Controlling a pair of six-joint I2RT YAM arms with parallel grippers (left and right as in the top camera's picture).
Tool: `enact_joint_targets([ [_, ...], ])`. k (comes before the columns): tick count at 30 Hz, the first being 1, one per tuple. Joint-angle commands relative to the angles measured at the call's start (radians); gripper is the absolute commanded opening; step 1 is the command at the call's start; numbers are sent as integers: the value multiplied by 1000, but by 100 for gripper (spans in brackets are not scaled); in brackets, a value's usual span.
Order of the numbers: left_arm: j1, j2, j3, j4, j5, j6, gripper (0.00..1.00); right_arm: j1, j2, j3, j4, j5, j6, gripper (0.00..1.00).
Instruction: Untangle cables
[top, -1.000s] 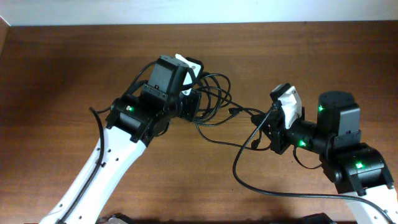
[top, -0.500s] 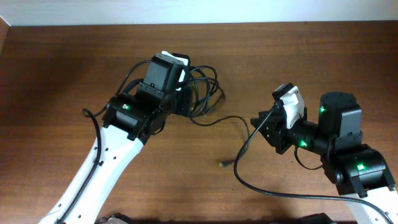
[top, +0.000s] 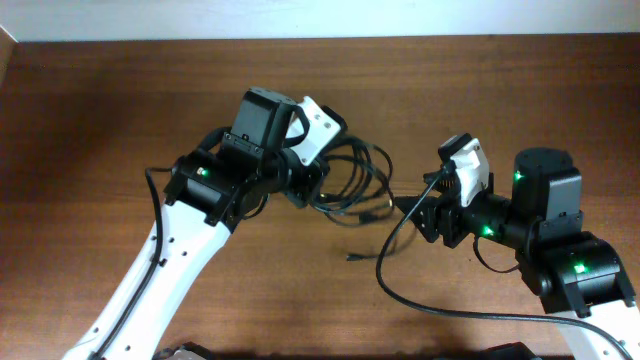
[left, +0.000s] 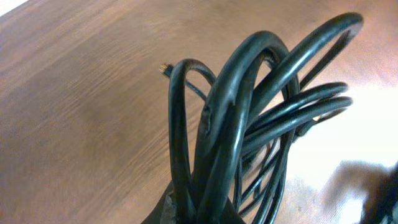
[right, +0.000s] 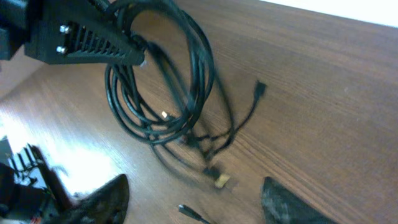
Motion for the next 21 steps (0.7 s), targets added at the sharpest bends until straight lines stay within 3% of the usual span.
enact_joint_targets([
  [1,1,-10,12,-6,101,196,0,-5,-13,2,0,4,-2,73],
  [3,1,-10,12,-5,102,198,0,-5,-13,2,0,2,-2,80],
  [4,1,-10,12,-9,117,231,0,-5,-13,2,0,-21,-11,89],
  [8,-2,-10,12,-41,262,429,0,-5,-13,2,1,-192,-172,94],
  [15,-37,-10,12,-112,303,645,0,-5,-13,2,1,-206,-277,95],
  [21,-111,-10,12,-122,303,768,0,-3,-13,2,28,-207,-277,97],
])
